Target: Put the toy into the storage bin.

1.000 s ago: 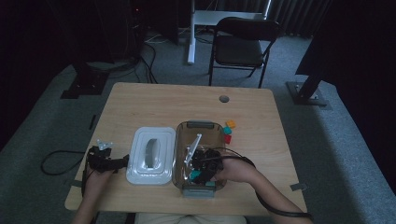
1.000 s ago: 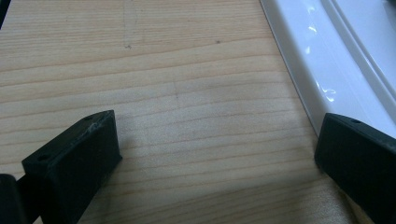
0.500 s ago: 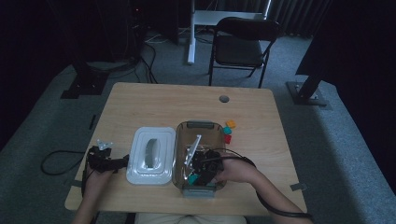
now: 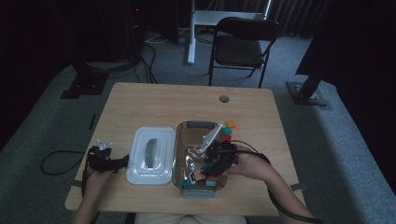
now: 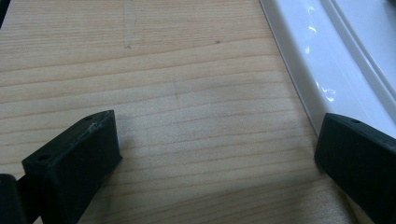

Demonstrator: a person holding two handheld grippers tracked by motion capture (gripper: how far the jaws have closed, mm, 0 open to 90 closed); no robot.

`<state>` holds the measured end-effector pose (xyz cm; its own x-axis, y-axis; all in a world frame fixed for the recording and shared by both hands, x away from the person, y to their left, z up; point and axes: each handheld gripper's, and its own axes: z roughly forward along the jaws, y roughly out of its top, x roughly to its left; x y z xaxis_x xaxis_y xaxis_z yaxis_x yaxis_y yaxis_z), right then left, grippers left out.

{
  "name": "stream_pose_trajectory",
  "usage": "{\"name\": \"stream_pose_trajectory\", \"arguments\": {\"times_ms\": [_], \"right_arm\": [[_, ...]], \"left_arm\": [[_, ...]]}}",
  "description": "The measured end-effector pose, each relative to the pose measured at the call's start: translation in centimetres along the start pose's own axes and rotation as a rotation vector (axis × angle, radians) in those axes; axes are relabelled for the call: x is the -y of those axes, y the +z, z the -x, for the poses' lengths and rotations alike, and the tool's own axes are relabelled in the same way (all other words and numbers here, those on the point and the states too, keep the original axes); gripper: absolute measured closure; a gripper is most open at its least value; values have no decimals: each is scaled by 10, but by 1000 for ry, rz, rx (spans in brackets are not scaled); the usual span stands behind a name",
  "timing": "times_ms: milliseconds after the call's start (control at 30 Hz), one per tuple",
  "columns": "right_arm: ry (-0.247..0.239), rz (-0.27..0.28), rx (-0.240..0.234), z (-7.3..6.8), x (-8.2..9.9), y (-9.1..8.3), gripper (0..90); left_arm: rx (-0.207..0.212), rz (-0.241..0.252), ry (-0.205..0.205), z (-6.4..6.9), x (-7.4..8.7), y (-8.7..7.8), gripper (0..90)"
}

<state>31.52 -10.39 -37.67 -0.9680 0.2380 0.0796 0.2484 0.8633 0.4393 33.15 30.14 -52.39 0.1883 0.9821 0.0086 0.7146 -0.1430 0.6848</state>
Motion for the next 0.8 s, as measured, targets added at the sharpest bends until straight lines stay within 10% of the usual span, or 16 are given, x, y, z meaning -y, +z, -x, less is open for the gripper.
{"name": "stream_pose_trajectory", "arguments": {"times_ms": [800], "right_arm": [[301,138,139,55,67,-50,374]], "left_arm": [[1,1,-2,0,0,0,5]]}}
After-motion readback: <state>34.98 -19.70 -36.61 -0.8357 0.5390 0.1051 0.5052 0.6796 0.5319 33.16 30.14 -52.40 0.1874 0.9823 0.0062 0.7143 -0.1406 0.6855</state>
